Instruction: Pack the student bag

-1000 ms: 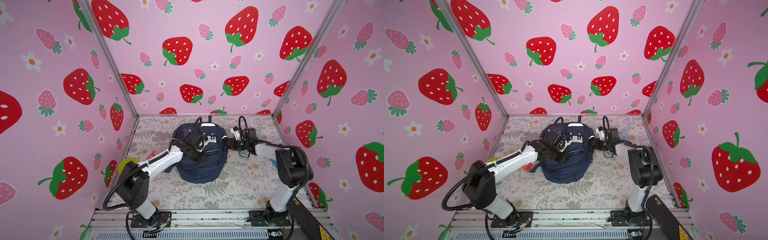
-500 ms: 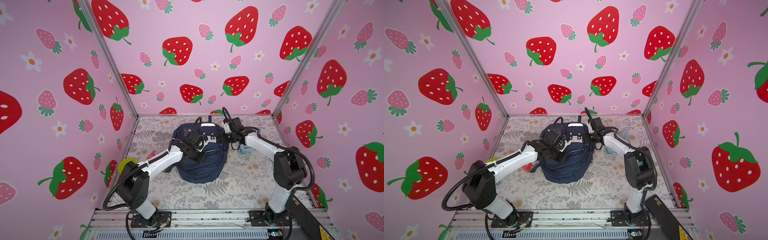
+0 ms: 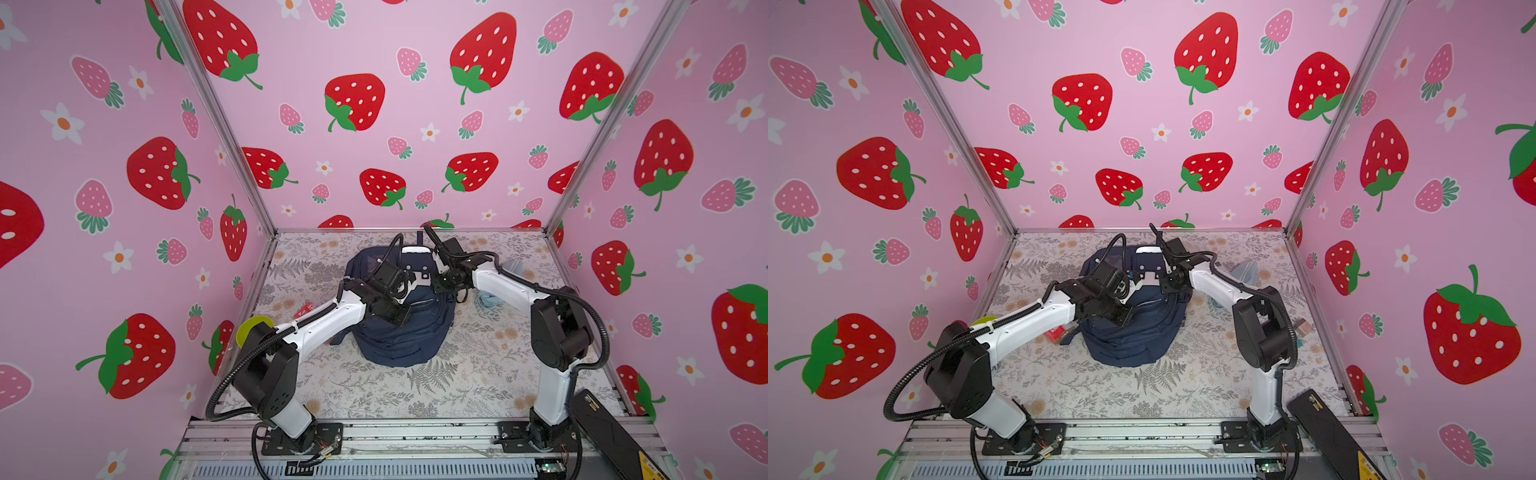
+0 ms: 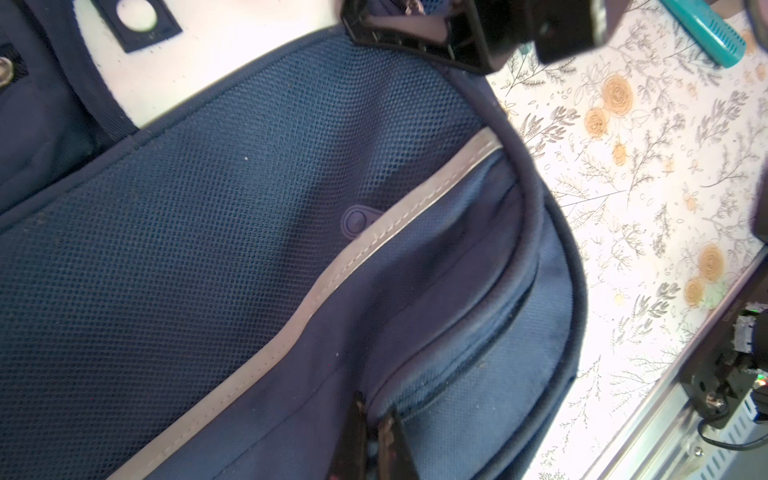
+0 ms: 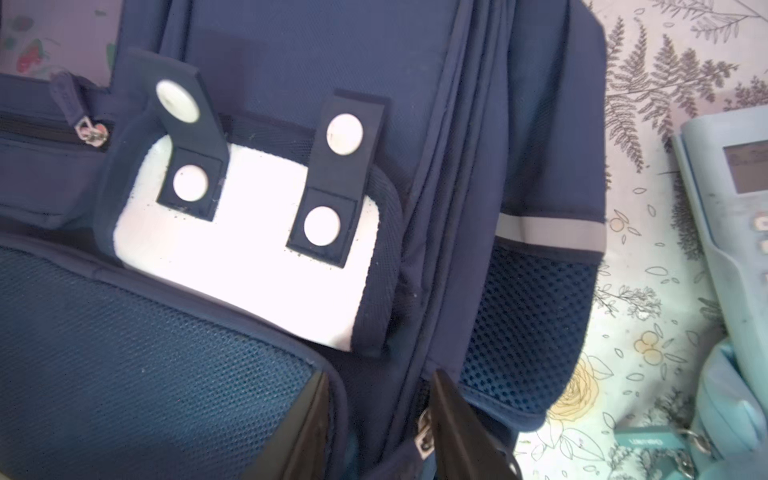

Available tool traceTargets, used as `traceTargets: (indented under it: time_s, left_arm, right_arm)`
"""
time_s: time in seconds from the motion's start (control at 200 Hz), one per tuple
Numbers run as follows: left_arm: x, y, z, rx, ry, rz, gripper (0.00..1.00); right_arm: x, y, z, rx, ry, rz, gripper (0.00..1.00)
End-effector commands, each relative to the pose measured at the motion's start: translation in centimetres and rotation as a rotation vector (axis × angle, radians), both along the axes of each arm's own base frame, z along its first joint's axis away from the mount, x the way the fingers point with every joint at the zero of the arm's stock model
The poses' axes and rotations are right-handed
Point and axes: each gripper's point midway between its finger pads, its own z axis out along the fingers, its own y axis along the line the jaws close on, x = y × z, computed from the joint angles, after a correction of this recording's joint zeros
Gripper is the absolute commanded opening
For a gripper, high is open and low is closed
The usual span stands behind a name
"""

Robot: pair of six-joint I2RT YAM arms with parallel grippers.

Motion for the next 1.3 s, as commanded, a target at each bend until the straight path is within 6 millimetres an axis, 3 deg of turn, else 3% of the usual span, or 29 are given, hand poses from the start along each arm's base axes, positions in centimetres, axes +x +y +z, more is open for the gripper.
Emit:
traceTargets:
  time_s: [0.0, 0.22, 0.5, 0.62, 1.07, 1.186, 1.296]
  left_arm:
    - [1.1, -0.1, 0.9, -0.016, -0.026, 0.022, 0.00]
    - [1.1, 0.0, 0.8, -0.012, -0.029, 0.022, 0.00]
    - [1.2, 0.0, 0.8, -0.009, -0.029, 0.022, 0.00]
    - [1.2, 0.0, 0.8, -0.006, -0.030, 0.023, 0.00]
    - [1.2, 0.1, 0.9, -0.007, -0.031, 0.023, 0.00]
    - [1.2, 0.0, 0.8, -0.007, -0.031, 0.024, 0.00]
    - [1.2, 0.1, 0.8, -0.005, -0.028, 0.023, 0.00]
  right_arm:
    - [-1.2, -1.3, 0.1, -0.053, 0.021, -0.009, 0.41]
    - [-1.9, -2.0, -0.7, -0.074, 0.037, -0.013, 0.46]
    - [-2.3, -2.5, -0.6, -0.074, 0.032, -0.028, 0.35]
    - [-2.5, -2.8, -0.9, -0.086, 0.038, -0.031, 0.41]
    - [-3.6, -3.7, -1.7, -0.099, 0.053, -0.049, 0.44]
    - [-3.9, -3.9, -1.8, -0.098, 0.056, -0.054, 0.36]
    - [-4.3, -4.1, -2.2, -0.098, 0.068, -0.059, 0.34]
